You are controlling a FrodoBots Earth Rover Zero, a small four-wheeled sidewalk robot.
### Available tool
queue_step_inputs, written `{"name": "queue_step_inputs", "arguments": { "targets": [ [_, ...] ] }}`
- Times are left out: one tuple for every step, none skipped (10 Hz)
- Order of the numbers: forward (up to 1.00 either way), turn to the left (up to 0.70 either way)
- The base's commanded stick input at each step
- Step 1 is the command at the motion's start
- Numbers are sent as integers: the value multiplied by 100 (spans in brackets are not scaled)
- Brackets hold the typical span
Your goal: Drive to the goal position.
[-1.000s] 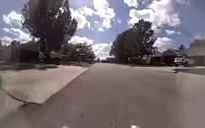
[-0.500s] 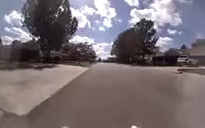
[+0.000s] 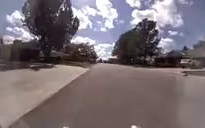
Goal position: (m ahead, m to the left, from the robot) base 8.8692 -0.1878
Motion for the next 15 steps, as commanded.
{"name": "queue_step_inputs", "arguments": {
  "targets": [
    [85,0],
    [85,0],
    [85,0],
    [85,0],
    [85,0],
    [85,0],
    [85,0],
    [85,0],
    [85,0],
    [85,0],
    [85,0],
    [85,0],
    [85,0],
    [85,0],
    [85,0]
  ]
}}
